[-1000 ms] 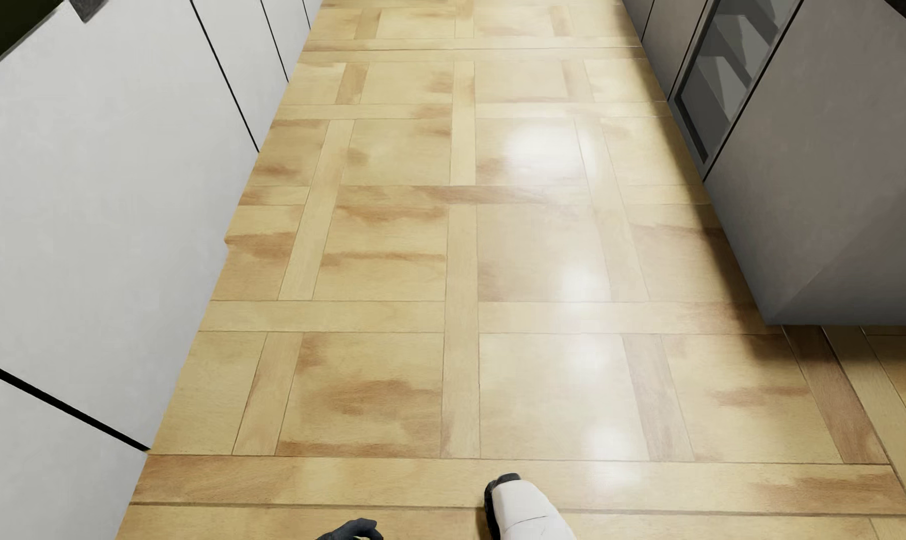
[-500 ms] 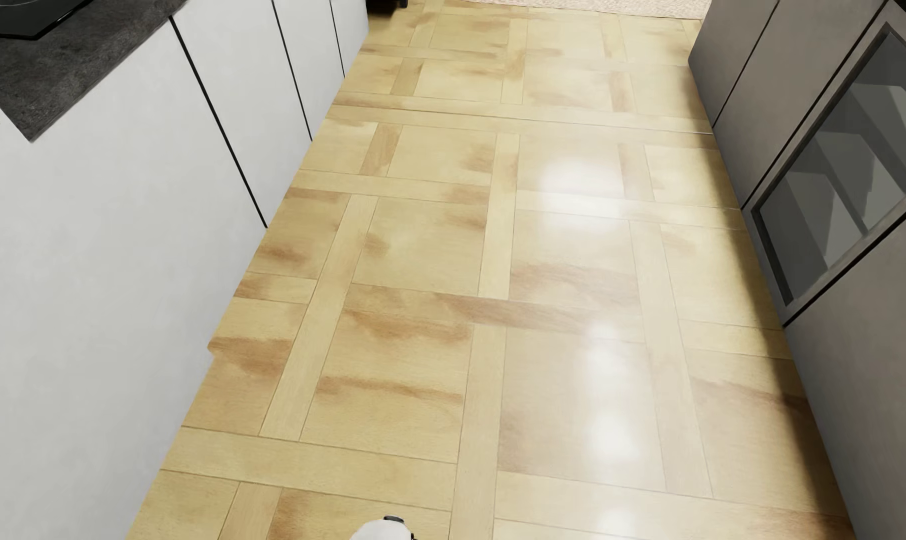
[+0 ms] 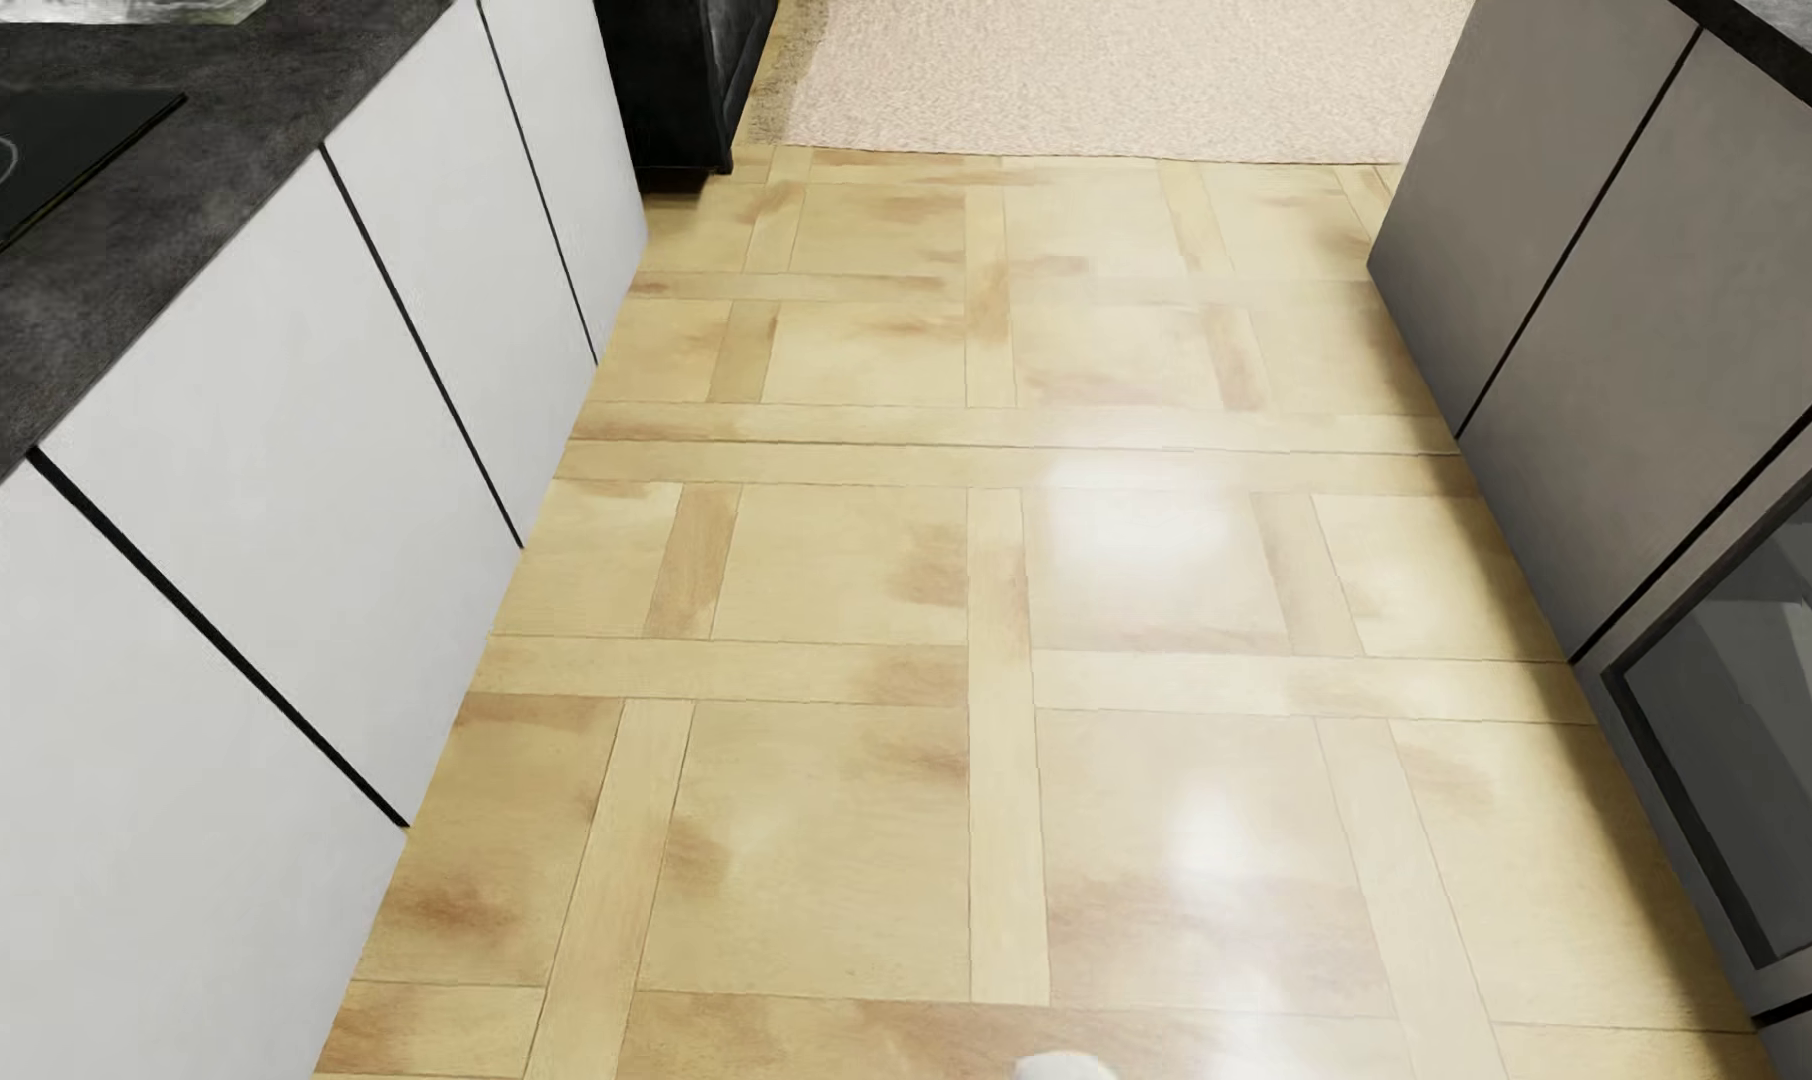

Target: Avoid the counter

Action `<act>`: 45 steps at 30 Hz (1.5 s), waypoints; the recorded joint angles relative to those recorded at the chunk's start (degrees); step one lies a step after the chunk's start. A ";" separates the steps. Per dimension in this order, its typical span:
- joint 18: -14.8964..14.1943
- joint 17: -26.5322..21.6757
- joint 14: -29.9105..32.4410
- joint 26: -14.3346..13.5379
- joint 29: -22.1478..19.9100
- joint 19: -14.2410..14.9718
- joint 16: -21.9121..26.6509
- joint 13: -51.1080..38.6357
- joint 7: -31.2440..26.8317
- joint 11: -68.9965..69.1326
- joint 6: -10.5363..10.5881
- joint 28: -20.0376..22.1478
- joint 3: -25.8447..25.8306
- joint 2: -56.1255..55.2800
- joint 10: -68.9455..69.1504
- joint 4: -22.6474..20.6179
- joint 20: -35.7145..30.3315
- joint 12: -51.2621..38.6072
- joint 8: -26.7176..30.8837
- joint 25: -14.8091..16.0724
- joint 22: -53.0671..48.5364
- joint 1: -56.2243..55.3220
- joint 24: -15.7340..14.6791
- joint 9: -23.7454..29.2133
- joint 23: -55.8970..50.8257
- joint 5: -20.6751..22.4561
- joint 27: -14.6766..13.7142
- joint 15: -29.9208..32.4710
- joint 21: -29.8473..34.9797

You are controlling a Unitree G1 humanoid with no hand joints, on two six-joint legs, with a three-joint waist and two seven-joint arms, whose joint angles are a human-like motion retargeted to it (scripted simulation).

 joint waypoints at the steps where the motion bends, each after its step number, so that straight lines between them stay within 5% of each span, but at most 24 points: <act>1: 0.00 0.05 -4.34 0.00 0.00 0.00 0.64 0.54 0.00 -9.79 0.05 0.00 -1.68 -2.31 -1.41 0.59 1.35 -1.43 0.00 0.00 -1.70 4.07 0.00 -0.30 0.02 -0.72 0.00 1.75 -0.49; 4: 0.00 0.27 -8.39 0.00 0.00 0.00 1.45 1.48 0.00 -35.53 -0.08 0.00 -4.84 -6.94 -1.64 2.60 3.89 -4.86 0.00 0.00 -4.40 12.36 0.00 -2.30 1.77 -3.00 0.00 14.58 -0.20; 5: 0.00 0.44 -5.67 0.00 0.00 0.00 1.10 1.79 0.00 -22.43 0.33 0.00 -6.23 -8.27 -0.06 4.70 5.62 -4.70 0.00 0.00 -4.82 14.78 0.00 -2.15 2.58 -3.11 0.00 5.44 -0.15; 9: 0.00 1.49 26.01 0.00 0.00 0.00 -2.61 1.74 0.00 -3.85 3.29 0.00 -4.81 -5.84 32.64 10.52 6.86 0.11 0.00 0.00 2.90 6.59 0.00 -2.72 7.98 4.53 0.00 1.84 -0.08; 12: 0.00 1.60 18.23 0.00 0.00 0.00 -4.02 0.51 0.00 -11.09 1.25 0.00 3.67 10.50 53.27 6.58 3.48 2.09 0.00 0.00 6.57 -11.97 0.00 -0.64 2.62 8.33 0.00 -1.88 -0.98; 16: 0.00 0.22 25.43 0.00 0.00 0.00 -4.00 -1.93 0.00 -23.36 -2.08 0.00 15.19 31.26 17.12 3.39 0.15 7.33 0.00 0.00 8.98 -28.13 0.00 -0.45 -7.74 6.43 0.00 -4.35 -3.35; 19: 0.00 -1.04 -3.27 0.00 0.00 0.00 -3.60 -6.09 0.00 -23.28 -1.38 0.00 19.89 38.73 0.82 6.96 -1.32 9.03 0.00 0.00 8.84 -34.83 0.00 -1.73 -10.63 5.50 0.00 -7.98 -6.14; 20: 0.00 -0.88 -1.46 0.00 0.00 0.00 -3.25 -6.67 0.00 -21.91 -1.89 0.00 21.43 41.05 1.25 7.51 -1.82 9.68 0.00 0.00 8.70 -36.17 0.00 -1.53 -10.12 4.13 0.00 -6.12 -7.19; 22: 0.00 0.03 20.36 0.00 0.00 0.00 -3.16 -5.45 0.00 -13.51 -4.29 0.00 21.97 41.82 7.99 4.65 -2.14 10.43 0.00 0.00 9.78 -39.17 0.00 -2.41 -7.72 -0.03 0.00 6.82 -8.76; 23: 0.00 0.46 26.51 0.00 0.00 0.00 -3.09 -4.47 0.00 -4.26 -6.08 0.00 20.74 38.27 12.36 2.02 -1.76 10.22 0.00 0.00 11.01 -39.11 0.00 -2.95 -5.22 -1.81 0.00 15.90 -7.64; 24: 0.00 0.47 26.74 0.00 0.00 0.00 -2.78 -3.47 0.00 7.40 -7.30 0.00 19.04 32.34 15.25 -0.37 -0.60 9.34 0.00 0.00 12.15 -37.25 0.00 -3.09 -2.92 -2.59 0.00 20.20 -5.61; 27: 0.00 -0.06 16.71 0.00 0.00 0.00 -2.21 -0.19 0.00 27.84 -7.55 0.00 10.11 13.33 9.65 -3.92 2.95 5.05 0.00 0.00 11.05 -20.74 0.00 -1.38 -1.82 -0.42 0.00 2.85 -1.73; 29: 0.00 -0.83 7.87 0.00 0.00 0.00 -0.40 2.76 0.00 19.10 -5.75 0.00 2.55 4.53 2.44 -2.35 4.48 3.65 0.00 0.00 4.18 -7.25 0.00 -0.57 0.61 2.26 0.00 0.09 -0.90; 33: 0.00 -2.29 -10.62 0.00 0.00 0.00 1.35 7.26 0.00 -20.56 -5.07 0.00 -6.19 -5.10 -1.35 0.56 9.88 -1.70 0.00 0.00 -6.03 9.92 0.00 -3.06 5.78 0.48 0.00 6.37 -0.65; 34: 0.00 -2.32 -10.70 0.00 0.00 0.00 1.51 7.95 0.00 -33.24 -5.43 0.00 -6.74 -6.10 -1.68 0.75 11.23 -3.04 0.00 0.00 -7.30 11.83 0.00 -3.95 7.25 0.19 0.00 20.16 -0.43; 35: 0.00 -2.31 -7.97 0.00 0.00 0.00 1.40 8.47 0.00 -36.23 -5.76 0.00 -6.48 -7.86 -1.60 1.12 12.33 -3.68 0.00 0.00 -7.97 13.45 0.00 -4.29 8.74 0.47 0.00 24.61 -0.40; 36: 0.00 -2.31 -2.41 0.00 0.00 0.00 0.97 8.61 0.00 -20.59 -5.75 0.00 -6.02 -9.22 1.26 2.37 13.53 -3.17 0.00 0.00 -7.88 15.06 0.00 -3.80 10.44 1.49 0.00 6.35 0.18; 37: 0.00 -2.23 5.43 0.00 0.00 0.00 0.01 8.50 0.00 -13.35 -5.26 0.00 -5.35 -10.51 8.50 4.32 14.40 -2.07 0.00 0.00 -6.08 14.26 0.00 -3.71 11.72 2.72 0.00 0.53 0.30; 39: 0.00 -1.85 16.03 0.00 0.00 0.00 -1.44 6.19 0.00 -3.12 -4.84 0.00 -3.09 -7.98 35.10 7.79 13.01 -0.09 0.00 0.00 1.99 5.53 0.00 -2.11 12.26 7.45 0.00 -2.21 1.11; 41: 0.00 -1.19 13.26 0.00 0.00 0.00 -0.82 3.53 0.00 -7.63 -6.62 0.00 1.57 1.59 59.23 7.14 6.89 1.36 0.00 0.00 8.48 -9.23 0.00 -1.36 6.27 12.17 0.00 -2.05 2.11; 43: 0.00 -0.33 15.98 0.00 0.00 0.00 -1.29 1.62 0.00 -16.21 -8.90 0.00 8.56 14.62 58.24 4.87 4.46 5.54 0.00 0.00 11.99 -21.24 0.00 -1.23 -1.88 13.38 0.00 1.97 0.13; 45: 0.00 0.19 25.36 0.00 0.00 0.00 -1.64 -0.75 0.00 -22.98 -10.02 0.00 15.66 24.95 38.14 3.72 2.26 9.64 0.00 0.00 12.43 -30.03 0.00 -1.55 -8.12 11.68 0.00 6.16 -0.91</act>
